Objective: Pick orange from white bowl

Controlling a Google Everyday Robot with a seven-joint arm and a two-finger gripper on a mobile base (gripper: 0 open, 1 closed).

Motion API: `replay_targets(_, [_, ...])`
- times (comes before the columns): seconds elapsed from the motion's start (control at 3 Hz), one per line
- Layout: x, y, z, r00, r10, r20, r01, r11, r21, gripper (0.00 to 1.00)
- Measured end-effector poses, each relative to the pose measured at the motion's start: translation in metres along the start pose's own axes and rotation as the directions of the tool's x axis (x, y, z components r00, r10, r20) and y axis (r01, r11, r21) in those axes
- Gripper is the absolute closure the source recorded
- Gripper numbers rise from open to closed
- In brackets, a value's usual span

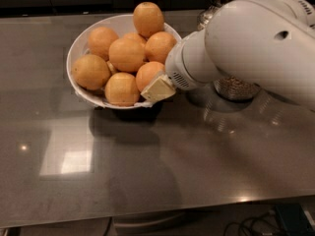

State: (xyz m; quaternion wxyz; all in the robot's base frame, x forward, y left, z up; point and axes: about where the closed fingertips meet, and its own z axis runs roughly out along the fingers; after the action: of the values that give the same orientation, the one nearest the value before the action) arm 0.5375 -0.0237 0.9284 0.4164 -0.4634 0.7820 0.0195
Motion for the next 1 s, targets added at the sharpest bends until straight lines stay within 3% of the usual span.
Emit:
replay_targets(0.67, [-0.001, 0.003, 0.006, 0.998, 0.028, 0.051, -0.024, 0.9962, -0.084, 0.28])
replay_targets(1.0, [-0.005, 0.012, 0.011, 0.997, 0.033, 0.074, -0.022, 0.9894, -0.143, 0.28])
